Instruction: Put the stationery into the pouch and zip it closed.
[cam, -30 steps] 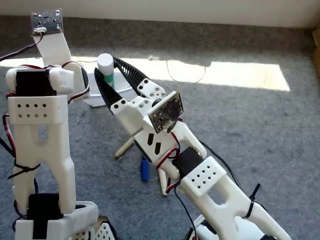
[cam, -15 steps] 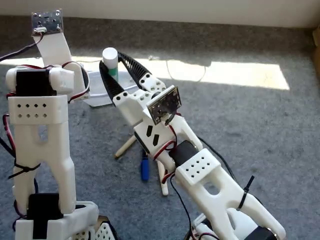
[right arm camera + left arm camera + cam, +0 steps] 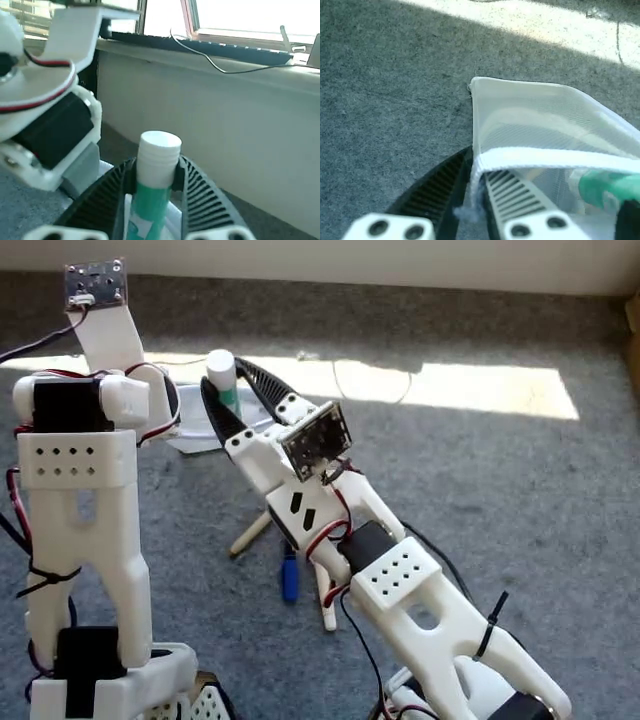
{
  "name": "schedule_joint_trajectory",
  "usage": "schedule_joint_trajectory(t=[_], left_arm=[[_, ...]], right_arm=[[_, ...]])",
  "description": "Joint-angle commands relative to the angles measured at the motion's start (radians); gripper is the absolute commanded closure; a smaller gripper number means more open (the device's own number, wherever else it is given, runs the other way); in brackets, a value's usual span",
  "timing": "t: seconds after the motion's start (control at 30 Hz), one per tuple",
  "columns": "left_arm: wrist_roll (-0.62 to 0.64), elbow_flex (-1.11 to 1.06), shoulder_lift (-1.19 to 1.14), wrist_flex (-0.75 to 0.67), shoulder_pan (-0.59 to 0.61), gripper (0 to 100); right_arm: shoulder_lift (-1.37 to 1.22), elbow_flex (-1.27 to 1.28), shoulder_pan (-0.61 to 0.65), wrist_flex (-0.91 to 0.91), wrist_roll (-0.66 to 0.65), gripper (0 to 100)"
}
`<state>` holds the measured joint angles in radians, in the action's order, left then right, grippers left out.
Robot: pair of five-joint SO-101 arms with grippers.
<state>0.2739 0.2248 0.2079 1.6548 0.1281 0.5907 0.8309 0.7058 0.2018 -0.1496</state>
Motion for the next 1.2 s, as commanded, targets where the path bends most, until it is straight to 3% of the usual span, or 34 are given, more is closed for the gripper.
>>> schedule_joint_trajectory(t=[0.0, 0.23, 0.43, 0.93, 1.17], left_arm=[[0.006, 0.018, -0.004, 0.006, -0.015, 99], [0.006, 0.018, -0.005, 0.006, -0.015, 99], [0.006, 0.018, -0.005, 0.006, -0.015, 99], [0.006, 0.018, -0.007, 0.006, -0.015, 99], [0.006, 0.018, -0.008, 0.005, -0.015, 99]], right_arm=[[0.022, -0.018, 0.007, -0.134, -0.012, 99.1], [0.160, -0.039, 0.007, -0.263, -0.012, 98.8], [0.231, -0.039, 0.007, -0.364, -0.006, 88.1], [0.239, -0.058, 0.028, -0.384, -0.008, 87.8], [0.239, -0.245, 0.028, -0.671, -0.006, 87.6]])
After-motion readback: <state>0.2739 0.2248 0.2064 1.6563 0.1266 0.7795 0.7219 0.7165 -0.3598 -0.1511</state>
